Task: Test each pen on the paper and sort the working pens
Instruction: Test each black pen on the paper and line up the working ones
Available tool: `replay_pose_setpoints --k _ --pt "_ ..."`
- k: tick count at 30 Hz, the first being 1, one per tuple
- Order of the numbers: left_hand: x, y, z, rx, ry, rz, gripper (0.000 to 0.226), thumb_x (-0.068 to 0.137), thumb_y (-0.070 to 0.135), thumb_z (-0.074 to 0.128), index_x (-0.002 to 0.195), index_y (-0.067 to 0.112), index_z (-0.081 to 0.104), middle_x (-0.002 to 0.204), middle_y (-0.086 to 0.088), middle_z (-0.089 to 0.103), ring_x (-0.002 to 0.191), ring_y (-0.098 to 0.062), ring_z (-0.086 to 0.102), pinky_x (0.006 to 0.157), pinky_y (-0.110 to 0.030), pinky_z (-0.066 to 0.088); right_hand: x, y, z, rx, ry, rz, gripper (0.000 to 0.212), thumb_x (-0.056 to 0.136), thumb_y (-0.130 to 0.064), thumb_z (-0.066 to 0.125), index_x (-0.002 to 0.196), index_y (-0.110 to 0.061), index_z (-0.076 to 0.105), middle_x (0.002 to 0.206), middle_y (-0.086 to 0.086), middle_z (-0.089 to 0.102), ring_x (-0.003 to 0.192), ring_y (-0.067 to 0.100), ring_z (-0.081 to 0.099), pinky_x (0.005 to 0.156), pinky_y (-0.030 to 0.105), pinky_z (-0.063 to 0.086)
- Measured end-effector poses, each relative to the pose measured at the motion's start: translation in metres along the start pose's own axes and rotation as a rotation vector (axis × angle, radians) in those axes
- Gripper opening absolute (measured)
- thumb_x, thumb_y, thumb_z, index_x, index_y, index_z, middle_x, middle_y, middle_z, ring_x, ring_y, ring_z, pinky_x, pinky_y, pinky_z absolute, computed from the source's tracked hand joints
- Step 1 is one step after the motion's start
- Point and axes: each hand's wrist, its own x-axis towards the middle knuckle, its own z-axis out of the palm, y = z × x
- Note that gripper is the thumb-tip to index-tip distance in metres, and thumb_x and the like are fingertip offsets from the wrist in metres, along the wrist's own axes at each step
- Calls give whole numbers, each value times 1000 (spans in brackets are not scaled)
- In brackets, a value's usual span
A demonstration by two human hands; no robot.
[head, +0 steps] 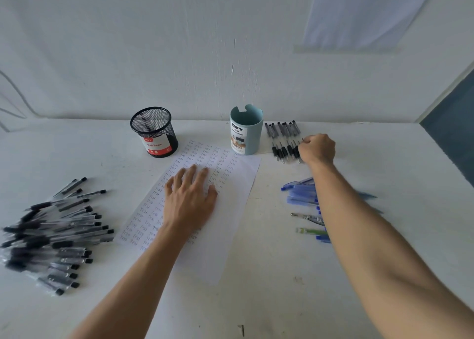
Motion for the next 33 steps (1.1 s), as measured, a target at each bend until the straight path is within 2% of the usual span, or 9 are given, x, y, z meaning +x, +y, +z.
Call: replay_pose_setpoints --k 4,7,9,12,15,21,24,27,33 --pt "-1 1 0 -2 3 -5 58 95 53 27 148 31 36 160 1 32 149 -25 21 121 -48 17 -3 -1 3 -34 -28 16 19 82 -3 56 64 1 59 61 13 57 57 25 51 53 22 41" --pt "-1 1 0 -4 11 -8 54 99 50 35 149 31 36 161 1 31 149 -24 20 121 -47 16 -8 -2 4 -41 -52 37 22 75 -23 53 58 -12 43 69 12 51 71 27 48 62 27 37" --pt "-1 1 0 -10 12 -8 54 97 51 33 148 32 37 159 2 33 148 -24 22 121 -48 17 -13 -6 3 -66 -75 61 20 72 -31 50 68 -12 49 87 15 53 86 31 50 73 33 41" --pt "0 -1 -1 -34 3 -7 54 96 51 34 146 32 39 158 3 35 147 -24 23 121 -48 17 -24 -10 -2 -168 -85 86 35 86 -30 54 111 -7 58 122 15 48 116 36 45 95 42 39" --pt "0 -2 -4 -150 4 -51 52 96 49 45 145 30 45 158 4 37 148 -22 23 122 -45 15 -43 -18 -4 -86 -27 62 46 85 -30 56 126 -11 53 132 13 44 122 34 42 98 42 34" --pt "-4 1 -30 -492 73 -169 40 93 22 63 133 19 61 140 -2 58 134 -23 48 113 -40 33 -124 -29 22 63 -170 -282 31 87 -26 62 118 -20 65 123 8 59 116 27 52 97 39 41" --pt "-9 -11 -44 -733 113 -287 36 94 15 58 128 24 65 116 0 66 114 -21 61 97 -35 48 -160 -23 42 -60 -289 -516 35 88 -26 62 122 -20 65 128 8 57 121 28 49 99 38 39" --pt "-12 -28 -53 -891 191 -293 39 92 4 55 126 19 67 119 2 69 113 -13 63 98 -30 47 -180 -14 55 -235 -335 -632 44 93 -35 57 134 -19 57 146 5 45 137 24 35 108 39 28" --pt "-23 -71 -64 -149 336 -350 40 87 5 56 121 21 70 129 -6 65 122 -29 48 100 -42 31 -191 -6 62 -339 -301 -692 49 96 -39 45 139 -17 47 154 8 38 143 25 29 112 44 24"
